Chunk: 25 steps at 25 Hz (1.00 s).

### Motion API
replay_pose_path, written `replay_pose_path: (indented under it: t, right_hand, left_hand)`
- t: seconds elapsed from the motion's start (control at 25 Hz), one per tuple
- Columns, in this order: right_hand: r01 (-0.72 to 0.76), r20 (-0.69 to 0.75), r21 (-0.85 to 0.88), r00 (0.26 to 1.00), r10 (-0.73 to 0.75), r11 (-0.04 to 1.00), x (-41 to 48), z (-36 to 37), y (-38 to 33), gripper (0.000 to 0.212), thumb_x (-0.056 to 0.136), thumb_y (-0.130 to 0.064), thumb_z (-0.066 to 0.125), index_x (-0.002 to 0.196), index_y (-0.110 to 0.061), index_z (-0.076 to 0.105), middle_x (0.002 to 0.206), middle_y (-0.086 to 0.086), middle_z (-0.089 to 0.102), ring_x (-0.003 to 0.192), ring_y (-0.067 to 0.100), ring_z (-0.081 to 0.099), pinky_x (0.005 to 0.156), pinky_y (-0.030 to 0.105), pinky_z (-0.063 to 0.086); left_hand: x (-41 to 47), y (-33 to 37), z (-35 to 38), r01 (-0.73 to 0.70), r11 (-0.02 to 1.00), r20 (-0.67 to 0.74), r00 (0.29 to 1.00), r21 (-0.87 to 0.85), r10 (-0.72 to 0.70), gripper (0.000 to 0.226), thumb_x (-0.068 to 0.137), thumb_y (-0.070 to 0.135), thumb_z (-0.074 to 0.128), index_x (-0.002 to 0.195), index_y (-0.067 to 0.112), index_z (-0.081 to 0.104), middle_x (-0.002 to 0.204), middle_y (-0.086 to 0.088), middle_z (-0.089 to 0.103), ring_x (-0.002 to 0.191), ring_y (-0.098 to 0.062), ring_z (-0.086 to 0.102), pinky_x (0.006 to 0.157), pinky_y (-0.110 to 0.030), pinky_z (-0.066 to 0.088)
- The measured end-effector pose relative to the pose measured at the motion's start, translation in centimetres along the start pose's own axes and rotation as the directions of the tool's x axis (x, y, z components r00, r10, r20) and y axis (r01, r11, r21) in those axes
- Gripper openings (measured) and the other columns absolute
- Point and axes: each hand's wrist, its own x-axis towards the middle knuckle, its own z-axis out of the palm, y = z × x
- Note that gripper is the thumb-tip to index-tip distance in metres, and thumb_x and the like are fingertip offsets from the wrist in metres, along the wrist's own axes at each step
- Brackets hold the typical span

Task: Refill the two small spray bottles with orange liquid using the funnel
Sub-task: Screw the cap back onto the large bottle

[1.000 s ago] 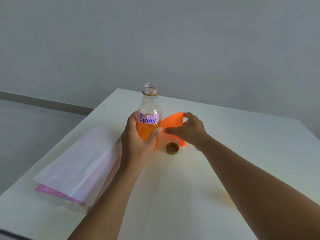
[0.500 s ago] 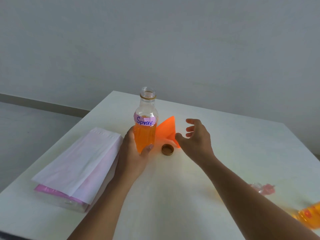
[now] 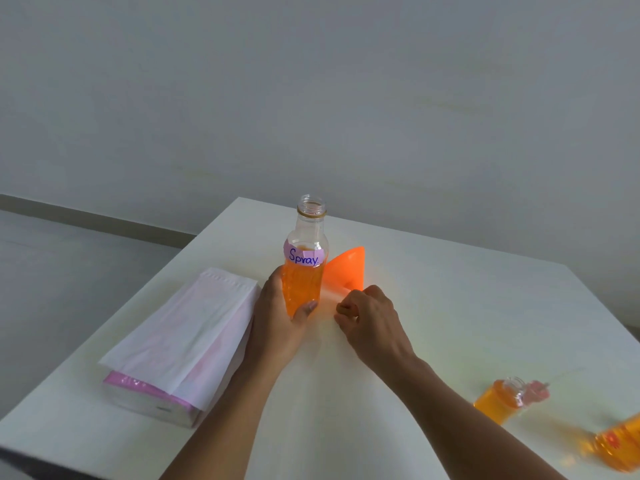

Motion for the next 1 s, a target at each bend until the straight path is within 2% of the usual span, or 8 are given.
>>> replay_pose_path:
  t: [0.12, 0.24, 0.32, 0.4, 0.52, 0.68, 0.84, 1.0]
  right_hand:
    - [0.008, 0.000, 0.138, 1.000, -0.008, 0.990, -0.5, -1.0, -0.1, 0.006, 0.088, -0.020, 0.077, 0.094, -0.021, 0.078, 0.105, -0.001, 0.070, 0.084, 0.014, 0.065, 0.073, 0.020, 0.052]
    - [-0.004, -0.093, 0.466, 0.994, 0.053, 0.885, -0.3, -4.1, -1.9, 0.033, 0.077, -0.009, 0.086, 0.072, -0.040, 0.075, 0.089, -0.008, 0.080, 0.080, 0.010, 0.075, 0.074, 0.028, 0.059]
    - [0.082, -0.199, 0.561, 0.979, 0.038, 0.824, 0.9, -6.7, -3.4, 0.036, 0.080, -0.002, 0.080, 0.077, -0.037, 0.077, 0.080, -0.005, 0.081, 0.074, 0.016, 0.077, 0.074, 0.035, 0.062]
    - [0.135, -0.233, 0.634, 0.972, 0.022, 0.762, 2.7, -9.3, -5.3, 0.031, 0.087, 0.003, 0.070, 0.100, -0.024, 0.078, 0.077, 0.002, 0.080, 0.068, 0.026, 0.077, 0.072, 0.038, 0.065]
    - [0.158, -0.163, 0.705, 0.985, -0.059, 0.691, 5.4, -11.9, -8.1, 0.029, 0.098, 0.005, 0.058, 0.117, -0.011, 0.072, 0.081, 0.017, 0.078, 0.066, 0.029, 0.075, 0.071, 0.037, 0.065]
    - [-0.047, 0.036, 0.796, 0.999, 0.030, 0.604, 7.1, -13.5, -10.0, 0.019, 0.094, 0.001, 0.065, 0.112, 0.004, 0.073, 0.091, 0.025, 0.077, 0.075, 0.026, 0.075, 0.075, 0.029, 0.064]
    - [-0.062, 0.049, 0.840, 0.998, 0.039, 0.539, 7.2, -13.7, -9.8, 0.026, 0.081, -0.008, 0.082, 0.104, 0.002, 0.074, 0.089, 0.022, 0.077, 0.071, 0.024, 0.073, 0.068, 0.027, 0.061]
    - [-0.114, 0.143, 0.870, 0.989, -0.026, 0.480, 7.4, -12.8, -9.8, 0.037, 0.087, -0.005, 0.075, 0.123, -0.002, 0.066, 0.093, 0.018, 0.075, 0.070, 0.018, 0.071, 0.069, 0.025, 0.059]
  left_hand:
    - [0.2, 0.1, -0.1, 0.007, 1.000, 0.007, 1.000, 0.000, -0.007, 0.072, 0.080, 0.038, 0.076, 0.140, 0.023, 0.038, 0.132, 0.000, 0.054, 0.116, -0.020, 0.054, 0.094, -0.038, 0.051]
    - [0.2, 0.3, -0.2, 0.009, 1.000, 0.021, 1.000, -0.003, -0.009, 0.066, 0.080, 0.031, 0.077, 0.136, 0.023, 0.042, 0.126, 0.003, 0.058, 0.113, -0.020, 0.057, 0.091, -0.035, 0.049]
    - [0.0, 0.4, -0.1, 0.006, 0.999, 0.008, 1.000, -0.040, -0.005, 0.064, 0.080, 0.029, 0.076, 0.135, 0.027, 0.042, 0.127, 0.005, 0.057, 0.115, -0.018, 0.056, 0.094, -0.039, 0.050]
    - [-0.2, 0.3, 0.1, -0.004, 1.000, 0.002, 1.000, -0.031, 0.004, 0.069, 0.083, 0.030, 0.074, 0.142, 0.025, 0.038, 0.136, 0.001, 0.053, 0.123, -0.020, 0.053, 0.100, -0.045, 0.049]
    - [-0.4, 0.6, 0.0, -0.021, 0.999, 0.001, 1.000, 0.035, 0.021, 0.073, 0.086, 0.030, 0.070, 0.147, 0.018, 0.033, 0.142, -0.004, 0.049, 0.127, -0.024, 0.050, 0.101, -0.046, 0.048]
    - [-0.3, 0.6, 0.0, -0.021, 0.999, -0.003, 1.000, 0.034, 0.021, 0.073, 0.086, 0.032, 0.070, 0.147, 0.019, 0.031, 0.143, -0.004, 0.048, 0.127, -0.025, 0.050, 0.101, -0.046, 0.048]
    - [-0.3, 0.4, 0.1, -0.019, 0.998, 0.005, 1.000, 0.056, 0.018, 0.073, 0.087, 0.034, 0.068, 0.148, 0.019, 0.030, 0.146, -0.004, 0.046, 0.130, -0.025, 0.047, 0.103, -0.046, 0.046]
    - [-0.2, 0.4, 0.1, -0.015, 0.998, 0.011, 1.000, 0.055, 0.014, 0.073, 0.087, 0.035, 0.067, 0.148, 0.019, 0.029, 0.146, -0.004, 0.045, 0.130, -0.025, 0.047, 0.104, -0.045, 0.046]
